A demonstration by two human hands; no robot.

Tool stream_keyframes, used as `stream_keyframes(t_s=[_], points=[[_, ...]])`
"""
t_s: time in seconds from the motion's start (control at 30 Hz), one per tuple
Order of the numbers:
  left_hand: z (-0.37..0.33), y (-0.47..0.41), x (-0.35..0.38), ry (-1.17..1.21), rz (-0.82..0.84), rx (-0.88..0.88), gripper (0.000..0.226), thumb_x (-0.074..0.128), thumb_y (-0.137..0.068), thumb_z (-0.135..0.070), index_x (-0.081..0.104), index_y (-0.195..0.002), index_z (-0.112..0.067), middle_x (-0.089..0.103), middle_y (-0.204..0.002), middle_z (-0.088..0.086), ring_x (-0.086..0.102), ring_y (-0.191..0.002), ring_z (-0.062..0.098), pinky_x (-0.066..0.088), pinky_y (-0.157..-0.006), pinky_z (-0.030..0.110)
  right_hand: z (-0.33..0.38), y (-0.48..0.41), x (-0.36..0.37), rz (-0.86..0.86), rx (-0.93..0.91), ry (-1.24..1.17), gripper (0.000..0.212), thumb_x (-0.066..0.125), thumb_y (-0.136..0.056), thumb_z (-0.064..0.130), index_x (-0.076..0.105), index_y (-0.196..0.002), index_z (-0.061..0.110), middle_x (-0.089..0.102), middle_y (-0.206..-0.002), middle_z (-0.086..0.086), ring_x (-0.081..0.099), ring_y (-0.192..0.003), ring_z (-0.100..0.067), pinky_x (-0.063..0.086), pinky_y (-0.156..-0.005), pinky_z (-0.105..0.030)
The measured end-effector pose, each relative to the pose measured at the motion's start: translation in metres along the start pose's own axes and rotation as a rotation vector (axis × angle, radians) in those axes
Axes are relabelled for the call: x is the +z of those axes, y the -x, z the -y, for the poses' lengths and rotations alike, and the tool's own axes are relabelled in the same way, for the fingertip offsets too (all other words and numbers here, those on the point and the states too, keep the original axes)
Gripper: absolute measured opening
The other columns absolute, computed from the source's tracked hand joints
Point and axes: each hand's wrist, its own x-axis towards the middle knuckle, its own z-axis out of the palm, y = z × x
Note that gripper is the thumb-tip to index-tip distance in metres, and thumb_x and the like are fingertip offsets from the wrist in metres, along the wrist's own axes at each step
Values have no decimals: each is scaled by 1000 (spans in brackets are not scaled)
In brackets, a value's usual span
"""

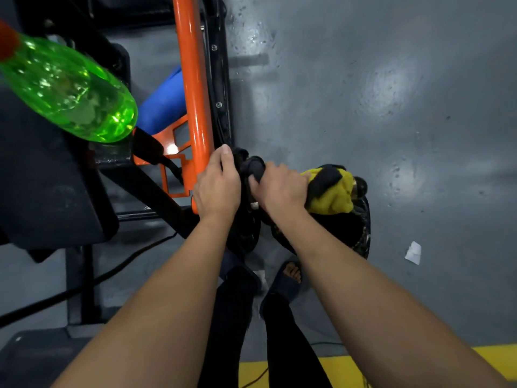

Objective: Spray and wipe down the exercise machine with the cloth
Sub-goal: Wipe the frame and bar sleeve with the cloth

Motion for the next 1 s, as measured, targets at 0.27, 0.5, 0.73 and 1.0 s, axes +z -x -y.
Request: stream_keyframes(t_s=[0.27,0.5,0.73,1.0], points=[[-3,0,-2,-10,23,-16,45,35,-107,-47,50,-147,-32,59,-137,10,49,-130,32,37,-112,45,-10,-61,-10,209,-65,-88,35,56,-94,37,55,-125,21,65,-128,-16,61,-120,-37,46,-93,-38],[-6,3,-6,-30,14,-3,45,38,-109,-41,48,-151,-28,60,-139,12,53,-129,34,38,-108,43,-35,-8,-14,-30,-169,90,48,49,-95,59,61,-114,16,63,-116,-13,61,-112,-40,44,-89,-43],[-3,5,-6,-41,26,17,47,36,-110,-42,45,-154,-29,58,-141,9,49,-132,30,37,-109,42,-69,-51,-46,322,67,265,69,40,-90,68,60,-136,21,60,-140,-13,57,-128,-35,42,-100,-41],[4,-5,2,-17,-2,50,47,38,-107,-45,51,-149,-27,66,-129,5,60,-119,27,47,-107,50,-87,-117,4,1015,-58,322,65,50,-67,51,62,-125,25,63,-111,-19,65,-93,-35,49,-87,-47]])
